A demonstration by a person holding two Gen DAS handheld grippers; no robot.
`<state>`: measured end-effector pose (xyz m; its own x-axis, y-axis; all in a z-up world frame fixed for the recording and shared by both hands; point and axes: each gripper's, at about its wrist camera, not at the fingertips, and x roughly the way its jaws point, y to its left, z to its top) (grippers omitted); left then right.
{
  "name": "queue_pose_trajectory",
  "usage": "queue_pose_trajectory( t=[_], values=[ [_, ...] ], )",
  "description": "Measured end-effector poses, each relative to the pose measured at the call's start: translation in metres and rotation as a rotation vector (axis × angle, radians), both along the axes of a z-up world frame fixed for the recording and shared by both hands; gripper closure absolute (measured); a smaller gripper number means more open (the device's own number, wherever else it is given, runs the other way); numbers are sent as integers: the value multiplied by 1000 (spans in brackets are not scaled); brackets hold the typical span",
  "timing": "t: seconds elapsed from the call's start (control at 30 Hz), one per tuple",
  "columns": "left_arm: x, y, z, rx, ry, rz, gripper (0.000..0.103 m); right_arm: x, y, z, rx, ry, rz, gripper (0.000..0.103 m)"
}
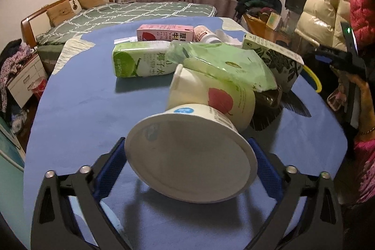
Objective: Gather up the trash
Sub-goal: 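Reach the left gripper to the white plastic bowl and grasp its rim, then carry the white bowl with the left gripper over the bin and release it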
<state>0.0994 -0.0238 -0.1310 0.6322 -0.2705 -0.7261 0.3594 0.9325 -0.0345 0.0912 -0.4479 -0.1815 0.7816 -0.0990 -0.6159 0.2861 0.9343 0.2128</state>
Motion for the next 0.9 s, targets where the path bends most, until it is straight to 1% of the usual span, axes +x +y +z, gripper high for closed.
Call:
queue_pose_trajectory(
  t=[0.1, 0.2, 0.43, 0.57, 0.67, 0.8, 0.9],
  values=[
    [-3, -1, 1, 20, -3, 8, 12, -2, 1, 1, 5, -6, 3, 49],
    [-12, -2, 8, 31, -13, 15, 12, -5, 2, 2, 10, -9, 6, 49],
    [-40, -13, 43, 86, -91, 15, 13, -18, 3, 4, 11, -26, 8, 49],
    [-46, -18, 60, 90, -115, 16, 13, -27, 1, 4, 23, -38, 10, 49],
    [-49, -22, 67, 83, -120, 15, 13, -32, -2, 5, 32, -46, 7, 49],
    [-43, -33, 74, 71, -120, -5, 13, -37, -6, 5, 37, -48, 4, 49],
    [-33, -51, 81, 65, -120, -40, 13, -43, -10, 6, 29, -54, -4, 49]
  ],
)
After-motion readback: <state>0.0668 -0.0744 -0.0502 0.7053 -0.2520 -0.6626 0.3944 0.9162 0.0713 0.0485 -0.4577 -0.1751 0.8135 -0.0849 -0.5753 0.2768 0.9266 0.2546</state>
